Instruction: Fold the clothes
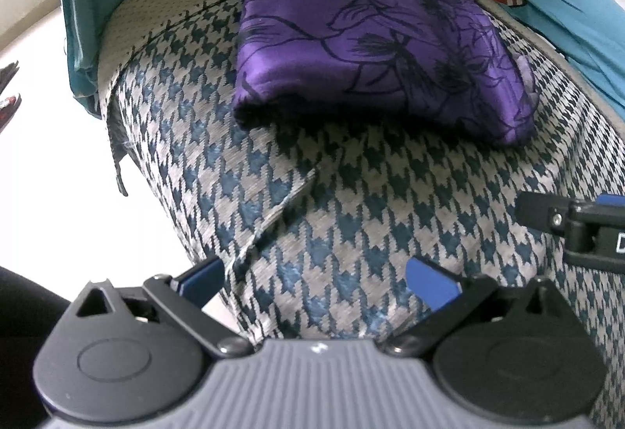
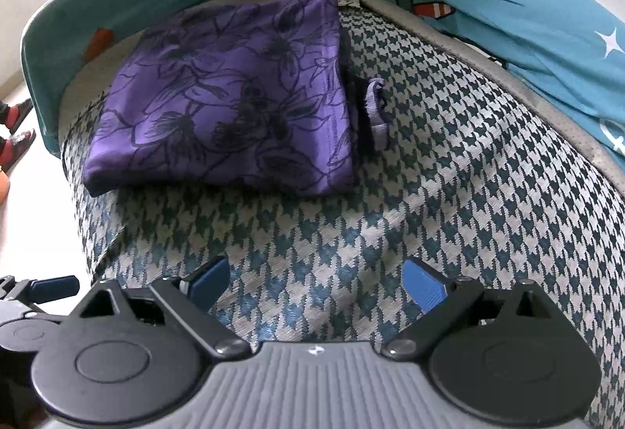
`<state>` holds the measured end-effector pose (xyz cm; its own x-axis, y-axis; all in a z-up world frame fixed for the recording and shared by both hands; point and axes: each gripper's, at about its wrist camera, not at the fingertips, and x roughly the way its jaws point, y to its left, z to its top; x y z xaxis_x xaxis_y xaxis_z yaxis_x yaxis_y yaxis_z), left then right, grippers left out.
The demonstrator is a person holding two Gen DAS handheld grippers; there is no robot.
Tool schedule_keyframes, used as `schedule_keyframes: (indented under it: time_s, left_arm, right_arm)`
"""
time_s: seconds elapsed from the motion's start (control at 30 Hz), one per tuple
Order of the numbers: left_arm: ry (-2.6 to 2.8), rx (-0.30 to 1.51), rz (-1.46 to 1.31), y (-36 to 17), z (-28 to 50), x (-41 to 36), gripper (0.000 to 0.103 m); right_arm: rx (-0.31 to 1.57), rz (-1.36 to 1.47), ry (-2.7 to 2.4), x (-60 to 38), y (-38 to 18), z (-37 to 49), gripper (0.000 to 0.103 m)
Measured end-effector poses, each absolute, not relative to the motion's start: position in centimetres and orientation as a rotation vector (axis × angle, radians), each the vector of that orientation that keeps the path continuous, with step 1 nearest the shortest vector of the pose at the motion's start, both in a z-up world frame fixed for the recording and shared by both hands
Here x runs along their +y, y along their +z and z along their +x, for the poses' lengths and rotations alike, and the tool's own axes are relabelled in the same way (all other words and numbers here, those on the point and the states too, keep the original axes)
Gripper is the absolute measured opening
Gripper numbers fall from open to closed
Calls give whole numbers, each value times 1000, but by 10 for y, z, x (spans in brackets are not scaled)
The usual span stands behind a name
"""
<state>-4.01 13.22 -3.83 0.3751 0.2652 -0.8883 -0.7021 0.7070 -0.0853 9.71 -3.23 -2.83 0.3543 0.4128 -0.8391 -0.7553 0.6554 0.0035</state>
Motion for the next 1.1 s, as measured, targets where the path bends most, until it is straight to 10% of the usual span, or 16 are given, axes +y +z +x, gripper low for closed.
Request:
schedule_keyframes:
  time_s: [1.1]
  left_arm:
    - [631, 1007, -508, -35, -44, 130, 103]
  right_arm:
    - [932, -460, 800, -25, -25, 90, 96]
